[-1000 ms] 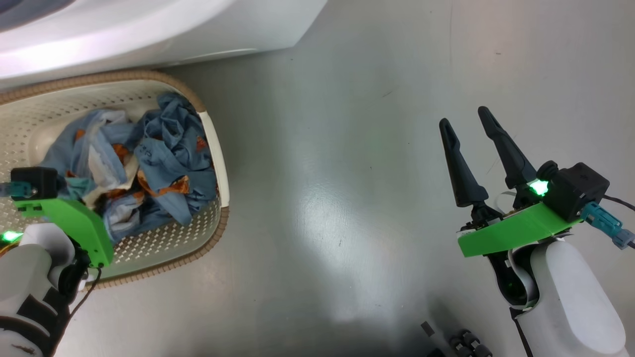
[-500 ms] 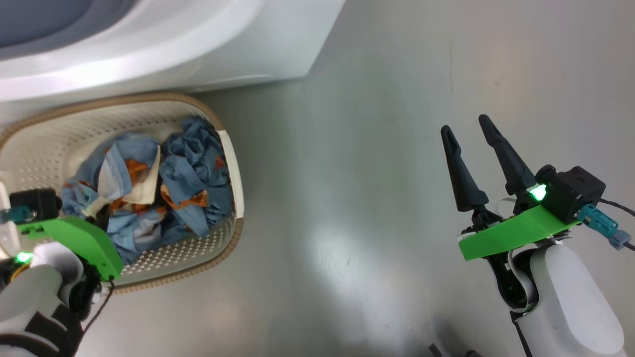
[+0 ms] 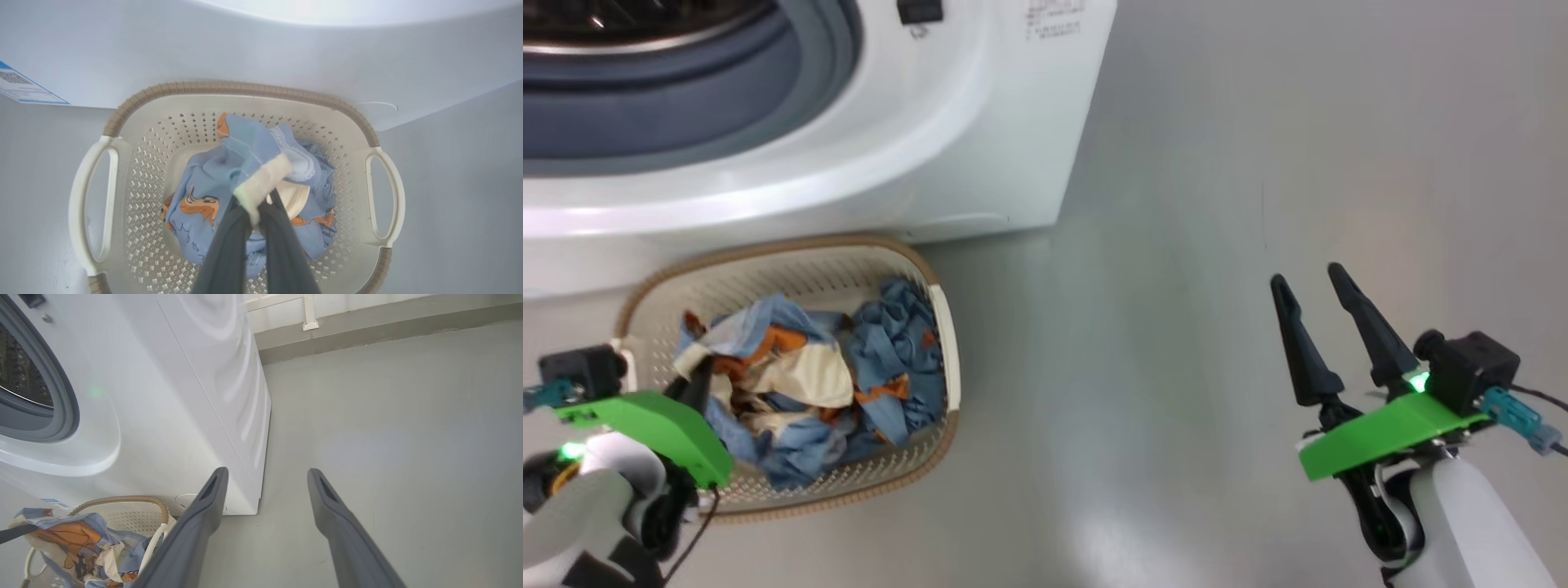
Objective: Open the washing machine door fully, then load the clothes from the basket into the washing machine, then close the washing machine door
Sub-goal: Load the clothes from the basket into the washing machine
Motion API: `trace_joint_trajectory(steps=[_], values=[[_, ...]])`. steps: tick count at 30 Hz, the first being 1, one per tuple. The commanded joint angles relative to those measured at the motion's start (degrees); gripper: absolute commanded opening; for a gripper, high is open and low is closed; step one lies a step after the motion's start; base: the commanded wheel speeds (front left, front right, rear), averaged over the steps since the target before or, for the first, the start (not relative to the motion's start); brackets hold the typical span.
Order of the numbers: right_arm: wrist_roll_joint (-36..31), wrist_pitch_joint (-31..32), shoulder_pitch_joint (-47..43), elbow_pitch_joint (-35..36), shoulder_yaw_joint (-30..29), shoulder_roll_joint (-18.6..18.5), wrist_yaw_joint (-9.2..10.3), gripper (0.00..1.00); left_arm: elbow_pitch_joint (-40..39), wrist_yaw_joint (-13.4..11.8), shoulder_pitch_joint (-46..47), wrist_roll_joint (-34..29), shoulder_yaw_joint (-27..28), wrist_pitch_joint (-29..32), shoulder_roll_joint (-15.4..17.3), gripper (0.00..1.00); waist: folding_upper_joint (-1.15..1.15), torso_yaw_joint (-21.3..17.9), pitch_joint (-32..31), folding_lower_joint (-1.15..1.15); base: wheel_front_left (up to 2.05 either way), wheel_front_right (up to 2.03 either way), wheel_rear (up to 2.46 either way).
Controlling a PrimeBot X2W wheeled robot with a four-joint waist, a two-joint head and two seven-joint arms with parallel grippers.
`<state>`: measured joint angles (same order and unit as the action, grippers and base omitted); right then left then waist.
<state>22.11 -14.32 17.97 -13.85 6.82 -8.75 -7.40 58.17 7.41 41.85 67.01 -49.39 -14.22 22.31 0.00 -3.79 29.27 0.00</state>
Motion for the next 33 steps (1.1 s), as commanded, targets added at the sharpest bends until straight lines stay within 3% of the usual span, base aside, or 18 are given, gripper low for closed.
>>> trace_joint_trajectory(steps=[1, 8, 16, 33], values=[[0.8, -0.7, -2.4, 0.9, 1.0, -0.4, -0.09, 1.00, -1.2, 0.1, -2.1, -2.1, 3.3, -0.8, 3.2, 0.00, 0.00, 1.5, -4.9, 0.00, 0.00, 0.00, 0.00], [1.8, -0.7, -5.7, 0.4, -0.2, -1.6, -0.09, 1.00, -9.0, 0.1, -8.5, -12.6, 16.3, -0.8, 3.7, 0.00, 0.00, 2.5, -10.5, 0.00, 0.00, 0.00, 0.00], [2.6, -0.7, -9.3, 0.3, -1.4, -2.7, -0.09, 1.00, -20.7, 0.1, -18.3, -25.0, 30.6, -0.8, 1.9, 0.00, 0.00, 3.3, -15.6, 0.00, 0.00, 0.00, 0.00], [3.5, -0.7, -14.4, 0.8, -3.7, -3.9, -0.09, 1.00, -44.2, 0.1, -37.1, -38.6, 48.7, -0.8, -4.1, 0.00, 0.00, 3.8, -19.7, 0.00, 0.00, 0.00, 0.00]])
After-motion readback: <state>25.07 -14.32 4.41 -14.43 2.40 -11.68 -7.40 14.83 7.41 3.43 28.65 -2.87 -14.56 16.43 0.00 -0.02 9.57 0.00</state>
